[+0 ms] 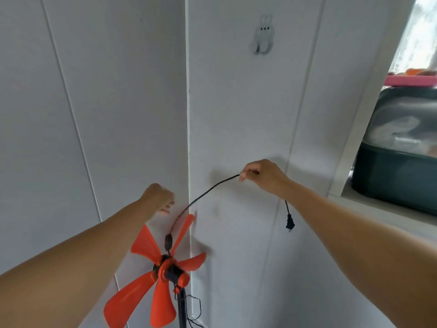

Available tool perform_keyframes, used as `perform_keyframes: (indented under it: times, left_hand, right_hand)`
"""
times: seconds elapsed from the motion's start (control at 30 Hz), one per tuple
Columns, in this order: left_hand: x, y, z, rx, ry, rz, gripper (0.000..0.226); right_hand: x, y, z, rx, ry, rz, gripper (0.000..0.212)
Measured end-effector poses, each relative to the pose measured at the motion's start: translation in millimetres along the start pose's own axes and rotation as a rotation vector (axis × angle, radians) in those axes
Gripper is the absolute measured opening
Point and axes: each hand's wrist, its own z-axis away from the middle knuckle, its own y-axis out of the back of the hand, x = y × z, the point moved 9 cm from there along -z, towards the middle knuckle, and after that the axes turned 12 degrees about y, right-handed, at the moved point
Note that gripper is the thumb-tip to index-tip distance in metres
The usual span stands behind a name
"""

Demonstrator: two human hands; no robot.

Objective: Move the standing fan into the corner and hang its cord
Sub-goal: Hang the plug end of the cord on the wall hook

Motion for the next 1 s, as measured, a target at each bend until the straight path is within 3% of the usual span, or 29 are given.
perform_keyframes:
  times: [0.13,0.27,0.4,0.57,0.77,0.87,1.0]
  left_hand:
    - [70.2,-37.6,28.9,-0.121,-0.316,0.040,0.027]
    - [124.7,-86.7,52.4,-0.352,-0.407,0.056,0.030]
    - [164.0,-89.8,55.0,-0.148,-0.428,-0.056,0.031]
    - [206.6,-70.9,64.1,0.036,-0.604,0.016,0.026]
    - [221.3,-22.8,48.3,0.264,-0.510,0.490,0.030]
    - [226.0,-14.0,35.6,0.239,-0.434,0.522,0.029]
    - [241.9,-30.3,36.7,0.051,-0.446,0.265,0.033]
  right_hand:
    - [-34.4,-5.6,-25.4,-0.095,0.146,0.079,0.021]
    - [-45.9,11.3,-53.2,-0.026,0.197,0.130,0.023]
    - [-20.9,44.2,-73.3,0.066,0.086,0.064,0.020]
    - [10.3,62.8,-79.6,0.094,-0.036,-0.270,0.029]
    - [16.5,82.6,-75.1,0.101,-0.014,-0.383,0.027]
    - [12.2,100.2,-75.9,0.122,-0.004,-0.361,0.025]
    - [-5.9,131.2,-86.1,0.219,0.042,-0.241,0.024]
